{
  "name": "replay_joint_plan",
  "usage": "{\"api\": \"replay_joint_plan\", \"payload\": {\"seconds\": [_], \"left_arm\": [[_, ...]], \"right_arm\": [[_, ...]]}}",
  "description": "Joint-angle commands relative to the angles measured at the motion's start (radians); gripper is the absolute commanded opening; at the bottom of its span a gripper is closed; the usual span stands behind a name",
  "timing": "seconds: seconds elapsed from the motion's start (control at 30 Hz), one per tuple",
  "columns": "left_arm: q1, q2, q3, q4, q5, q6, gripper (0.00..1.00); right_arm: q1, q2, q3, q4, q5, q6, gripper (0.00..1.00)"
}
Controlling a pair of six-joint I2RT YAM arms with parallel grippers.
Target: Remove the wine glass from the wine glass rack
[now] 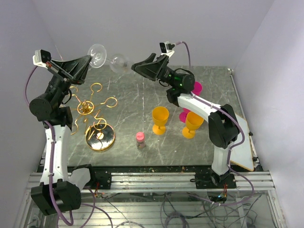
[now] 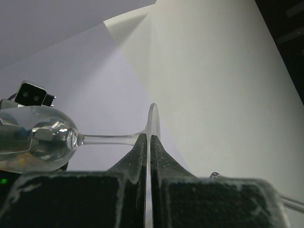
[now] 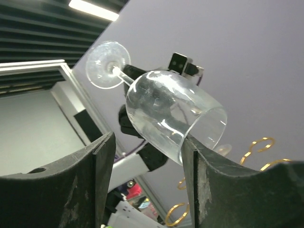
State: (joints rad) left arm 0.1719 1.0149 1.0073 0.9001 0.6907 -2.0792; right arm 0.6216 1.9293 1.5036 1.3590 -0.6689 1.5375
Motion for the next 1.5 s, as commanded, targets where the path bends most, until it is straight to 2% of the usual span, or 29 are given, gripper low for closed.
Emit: {"api": "replay_joint_plan", "payload": {"seconds": [0.0, 0.1, 0.2, 0.3, 0.4, 0.43, 0.47, 0.5, 0.53, 0.63, 0.7, 0.73, 0.77, 0.83, 0.9, 1.03, 1.1, 1.23, 1.3, 1.4, 1.47], "left_arm": [[-0.022, -0.006, -0.014, 0.085, -0.032, -0.012, 0.07], [-0.025, -0.009, -0.018, 0.079, -0.033, -0.005, 0.07], [-0.033, -0.014, -0.018, 0.074, -0.038, 0.001, 0.07], [-0.041, -0.017, -0.008, 0.055, -0.035, 0.017, 0.07], [-0.046, -0.021, -0.002, 0.035, -0.026, 0.042, 0.07], [-0.046, -0.025, 0.005, 0.010, -0.020, 0.065, 0.07], [-0.048, -0.033, 0.013, -0.039, -0.012, 0.104, 0.09], [-0.049, -0.050, 0.022, -0.100, -0.009, 0.150, 0.18], [-0.049, -0.070, 0.035, -0.188, -0.009, 0.212, 0.35], [-0.048, -0.130, 0.093, -0.516, -0.031, 0.420, 0.66], [-0.048, -0.156, 0.126, -0.668, -0.051, 0.522, 0.91], [-0.048, -0.164, 0.141, -0.732, -0.062, 0.566, 0.98], [-0.049, -0.171, 0.162, -0.801, -0.078, 0.611, 1.00], [-0.048, -0.179, 0.207, -0.937, -0.113, 0.697, 1.00], [-0.049, -0.178, 0.254, -1.064, -0.143, 0.774, 1.00], [-0.048, -0.173, 0.365, -1.264, -0.221, 0.916, 1.00], [-0.049, -0.174, 0.411, -1.358, -0.268, 0.974, 1.00], [-0.049, -0.175, 0.489, -1.503, -0.347, 1.061, 1.00], [-0.049, -0.168, 0.533, -1.581, -0.380, 1.103, 1.00], [-0.049, -0.169, 0.594, -1.701, -0.438, 1.169, 1.00], [-0.049, -0.177, 0.636, -1.812, -0.504, 1.218, 1.00]], "right_arm": [[0.012, -0.042, 0.046, 0.211, 0.013, 0.118, 0.52], [0.012, -0.042, 0.077, 0.253, 0.032, 0.181, 0.36], [0.012, -0.045, 0.093, 0.281, 0.061, 0.227, 0.35], [0.012, -0.038, 0.117, 0.285, 0.069, 0.249, 0.26], [0.012, -0.038, 0.137, 0.292, 0.073, 0.266, 0.12], [0.012, -0.045, 0.134, 0.280, 0.071, 0.255, 0.04], [0.011, -0.058, 0.125, 0.254, 0.071, 0.232, 0.00], [0.008, -0.075, 0.108, 0.223, 0.075, 0.203, 0.00], [0.006, -0.096, 0.089, 0.178, 0.079, 0.164, 0.00], [-0.013, -0.178, 0.009, -0.003, 0.127, 0.036, 0.00], [-0.027, -0.248, -0.073, -0.128, 0.191, -0.074, 0.00], [-0.035, -0.283, -0.108, -0.209, 0.226, -0.119, 0.00], [-0.039, -0.325, -0.127, -0.314, 0.261, -0.158, 0.00], [-0.042, -0.376, -0.103, -0.688, 0.358, -0.252, 0.00], [-0.037, -0.392, -0.009, -1.057, 0.475, -0.370, 0.00], [-0.031, -0.354, 0.191, -1.605, 0.706, -0.520, 0.00], [-0.029, -0.334, 0.226, -1.728, 0.789, -0.579, 0.00], [-0.014, -0.314, 0.206, -1.805, 0.871, -0.627, 0.00], [-0.007, -0.242, 0.291, -1.940, 0.884, -0.628, 0.00], [0.031, -0.060, 0.522, -2.201, 0.927, -0.632, 0.00], [0.062, 0.012, 0.627, -2.306, 0.965, -0.635, 0.00]]}}
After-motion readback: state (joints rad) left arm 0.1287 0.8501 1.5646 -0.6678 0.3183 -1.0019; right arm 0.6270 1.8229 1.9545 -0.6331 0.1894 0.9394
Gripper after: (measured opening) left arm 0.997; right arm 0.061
